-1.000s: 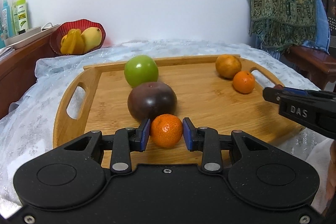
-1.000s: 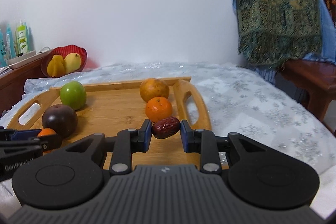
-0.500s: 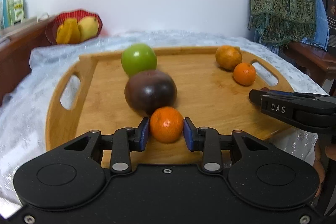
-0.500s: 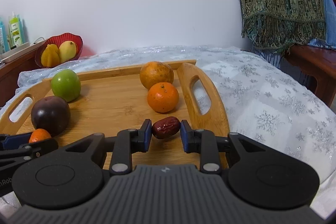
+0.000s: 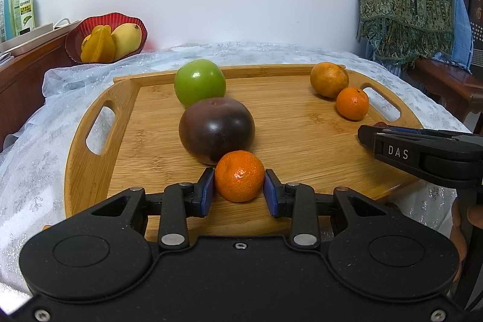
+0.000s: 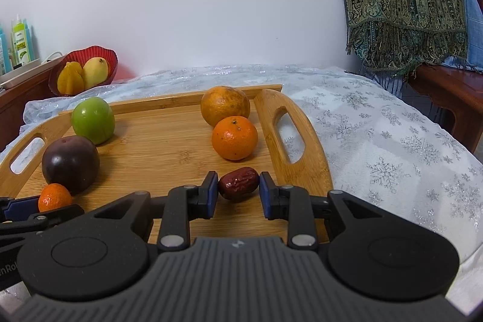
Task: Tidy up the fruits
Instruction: 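Carry the mandarin onto the tray with the left tool while the right tool carries the date there, then open both tools to release the mandarin and date on the tray, then move both tools back toward the dates in front of the tray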
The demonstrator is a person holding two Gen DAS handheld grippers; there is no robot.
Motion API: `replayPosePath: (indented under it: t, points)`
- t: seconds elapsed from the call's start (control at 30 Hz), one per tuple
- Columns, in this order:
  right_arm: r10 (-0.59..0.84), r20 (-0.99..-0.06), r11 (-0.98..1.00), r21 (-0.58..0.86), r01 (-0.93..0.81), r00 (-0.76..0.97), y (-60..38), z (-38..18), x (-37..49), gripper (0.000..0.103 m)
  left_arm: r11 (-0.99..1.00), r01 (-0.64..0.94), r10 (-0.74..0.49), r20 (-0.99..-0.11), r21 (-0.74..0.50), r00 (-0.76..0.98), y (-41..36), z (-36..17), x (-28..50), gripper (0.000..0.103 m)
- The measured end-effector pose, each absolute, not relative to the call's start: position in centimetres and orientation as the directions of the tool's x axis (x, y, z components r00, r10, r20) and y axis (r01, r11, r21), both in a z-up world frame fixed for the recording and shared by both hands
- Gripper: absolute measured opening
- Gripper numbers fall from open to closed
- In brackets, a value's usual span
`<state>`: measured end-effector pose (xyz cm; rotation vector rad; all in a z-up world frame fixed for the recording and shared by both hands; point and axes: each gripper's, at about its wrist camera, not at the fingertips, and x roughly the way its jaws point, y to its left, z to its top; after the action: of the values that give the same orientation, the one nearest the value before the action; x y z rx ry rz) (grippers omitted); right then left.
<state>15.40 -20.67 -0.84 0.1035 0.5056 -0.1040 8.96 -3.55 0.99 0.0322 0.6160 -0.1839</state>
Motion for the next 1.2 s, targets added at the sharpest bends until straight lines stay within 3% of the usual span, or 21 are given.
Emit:
replayPosePath:
  t: [0.2,0.37,0.47,0.77,1.2]
  points:
    - [-0.074,-0.486,0.989,0.079,0.128,0.871,-20.7,-0.8,15.4,0.034,0.983,0.179,-0.162,-0.577,-0.028,0.8,-3.5,1.0,8.9,0.036]
    - [-0.073,-0.483,0.987,0.091,0.132,0.873,-20.7,-0.8,15.3,0.038,0.982,0.18,-0.175,-0.575,-0.049,0.799,-3.2,1.1,8.9,0.052]
    - [-0.069,-0.481,0.985,0.104,0.135,0.874,-20.8,-0.8,15.1,0.053,0.982,0.18,-0.181,-0.567,-0.058,0.803,-3.0,1.2,8.7,0.061]
    - [-0.069,-0.465,0.979,0.14,0.15,0.883,-21.0,-0.9,13.9,0.065,0.98,0.185,-0.194,-0.528,-0.071,0.827,-2.2,1.6,7.2,0.086]
    - [-0.091,-0.386,0.985,0.102,0.141,0.918,-20.5,-0.2,9.7,0.077,0.972,0.224,-0.23,-0.485,-0.07,0.844,-1.7,1.6,3.0,0.096]
